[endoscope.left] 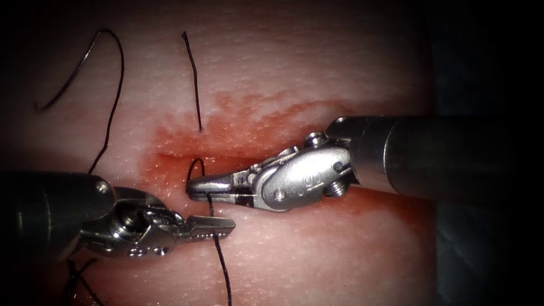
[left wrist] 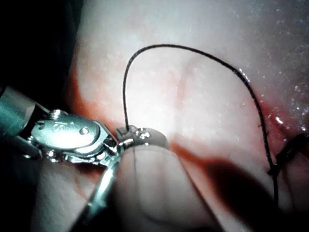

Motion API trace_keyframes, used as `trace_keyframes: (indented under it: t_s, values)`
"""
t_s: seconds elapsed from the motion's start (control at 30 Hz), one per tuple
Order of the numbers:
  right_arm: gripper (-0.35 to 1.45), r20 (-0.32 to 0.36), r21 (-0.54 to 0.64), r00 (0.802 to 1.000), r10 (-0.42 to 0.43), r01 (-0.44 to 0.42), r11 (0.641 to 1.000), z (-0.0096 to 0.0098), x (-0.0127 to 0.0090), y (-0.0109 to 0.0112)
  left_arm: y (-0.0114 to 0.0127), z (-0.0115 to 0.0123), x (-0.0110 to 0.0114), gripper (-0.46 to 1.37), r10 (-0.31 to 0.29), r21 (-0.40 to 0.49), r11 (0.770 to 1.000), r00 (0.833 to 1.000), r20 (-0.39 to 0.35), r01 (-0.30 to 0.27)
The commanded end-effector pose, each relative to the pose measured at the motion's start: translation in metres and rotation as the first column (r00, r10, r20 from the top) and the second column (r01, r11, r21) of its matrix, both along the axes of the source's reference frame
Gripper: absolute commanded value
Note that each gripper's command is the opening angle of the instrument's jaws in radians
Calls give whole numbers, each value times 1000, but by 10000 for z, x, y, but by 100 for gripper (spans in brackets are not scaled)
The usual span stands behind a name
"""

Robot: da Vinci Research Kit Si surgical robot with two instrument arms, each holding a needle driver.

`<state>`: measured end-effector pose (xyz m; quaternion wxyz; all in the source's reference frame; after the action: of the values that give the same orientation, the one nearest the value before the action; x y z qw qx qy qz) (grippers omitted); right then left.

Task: Wound Closure
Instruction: Handover more suture to the left grasper with the right grasper

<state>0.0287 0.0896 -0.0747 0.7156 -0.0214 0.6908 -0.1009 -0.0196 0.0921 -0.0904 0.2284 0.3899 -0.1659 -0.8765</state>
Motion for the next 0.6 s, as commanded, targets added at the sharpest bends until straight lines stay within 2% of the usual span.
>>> trace_keyframes:
  t_s: [0.03, 0.13, 0.2, 0.23, 0.3, 0.6]
  values:
    - [-35, 2, 20, 1000, 6, -6, 1000, 0, -1, -1, -1, -1, 0, 50, -4, 0, 1000, 1000, -5, 4]
    - [-35, 50, 92, 998, 37, -41, 995, 4, -2, 5, -2, -1, 0, 73, -29, -9, 1000, 1000, 10, 29]
    - [-35, 60, 110, 997, 46, -52, 993, 7, -4, 9, -3, -1, -1, 80, -42, -14, 999, 999, 22, 43]
    - [-35, 72, 121, 996, 53, -62, 991, 11, -6, 13, -3, -1, -1, 93, -53, -18, 998, 998, 30, 53]
    - [-35, 74, 127, 995, 63, -72, 989, 14, -9, 17, -5, -1, -1, 102, -64, -23, 998, 997, 36, 65]
    - [-35, 90, 130, 992, 89, -100, 986, 21, -15, 35, -11, 0, -3, 91, -94, -38, 995, 995, 39, 95]
